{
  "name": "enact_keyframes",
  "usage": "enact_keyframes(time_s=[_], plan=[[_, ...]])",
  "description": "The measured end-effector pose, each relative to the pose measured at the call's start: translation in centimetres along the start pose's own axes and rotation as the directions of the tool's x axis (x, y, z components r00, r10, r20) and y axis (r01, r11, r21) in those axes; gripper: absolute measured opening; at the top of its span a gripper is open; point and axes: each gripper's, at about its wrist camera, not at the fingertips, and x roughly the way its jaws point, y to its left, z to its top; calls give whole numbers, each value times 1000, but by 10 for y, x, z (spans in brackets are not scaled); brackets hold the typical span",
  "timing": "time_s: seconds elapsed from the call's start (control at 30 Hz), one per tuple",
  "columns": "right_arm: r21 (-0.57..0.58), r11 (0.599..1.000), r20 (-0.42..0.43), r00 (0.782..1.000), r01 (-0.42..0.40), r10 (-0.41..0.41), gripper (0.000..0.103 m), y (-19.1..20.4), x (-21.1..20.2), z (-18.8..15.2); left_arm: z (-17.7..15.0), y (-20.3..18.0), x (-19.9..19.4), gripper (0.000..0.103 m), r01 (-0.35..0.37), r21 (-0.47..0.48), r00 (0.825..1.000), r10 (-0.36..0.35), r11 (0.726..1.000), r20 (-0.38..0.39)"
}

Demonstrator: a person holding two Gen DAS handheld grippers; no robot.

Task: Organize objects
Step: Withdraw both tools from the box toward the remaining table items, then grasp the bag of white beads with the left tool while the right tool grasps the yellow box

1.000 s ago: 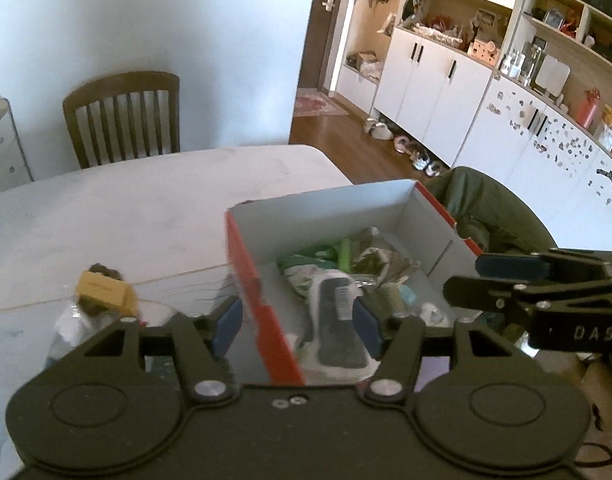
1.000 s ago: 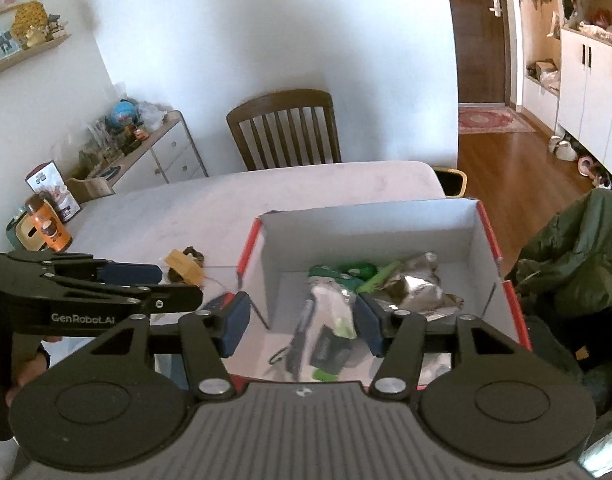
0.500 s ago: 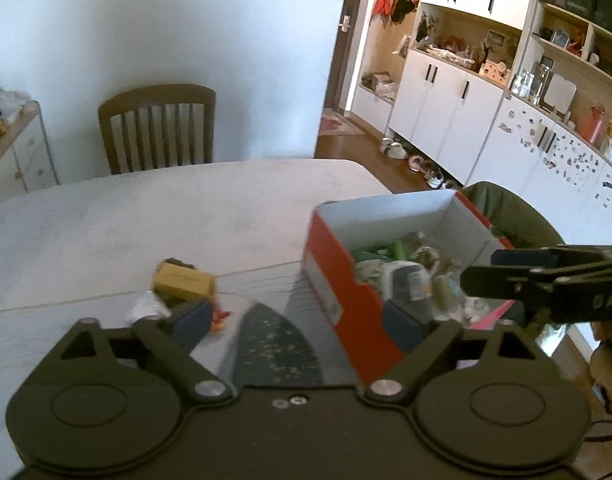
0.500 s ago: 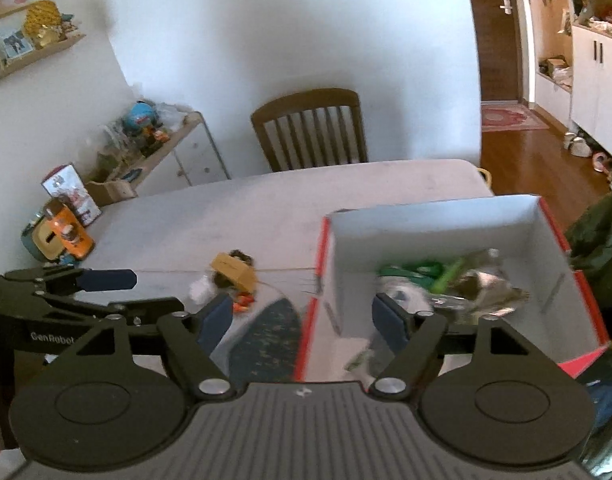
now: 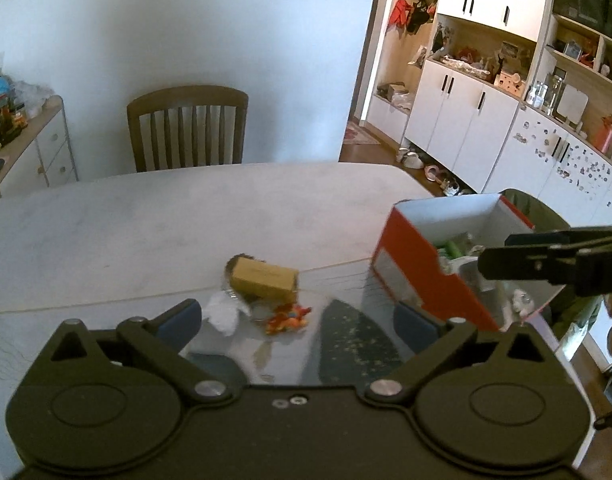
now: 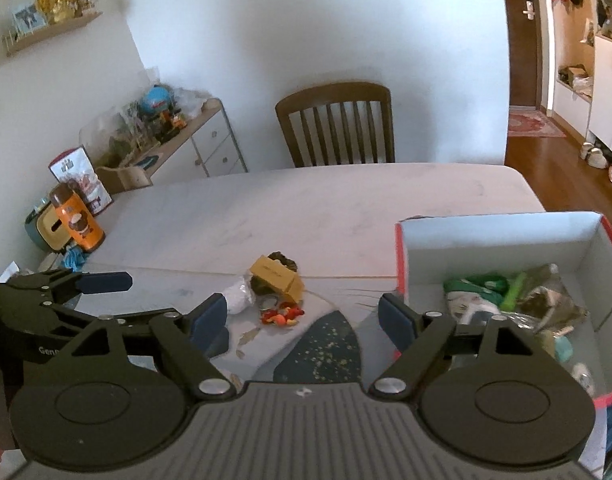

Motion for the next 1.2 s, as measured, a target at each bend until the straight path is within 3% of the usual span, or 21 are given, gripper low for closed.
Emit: enact_keyframes(time_s=[0.67,1.03,1.2], plan=[[-131,991,-174,984,5,-28,83,41,135,25,-18,75,90,102,-54,5,997,54,999,-55],[-206,978,-266,961,20,-76,83,36,204,29,-24,86,132,96,-36,26,994,39,999,-100],[-209,978,-295,954,-17,-46,83,36,223,31,-25,89,143,92,-25,43,994,29,999,-104]])
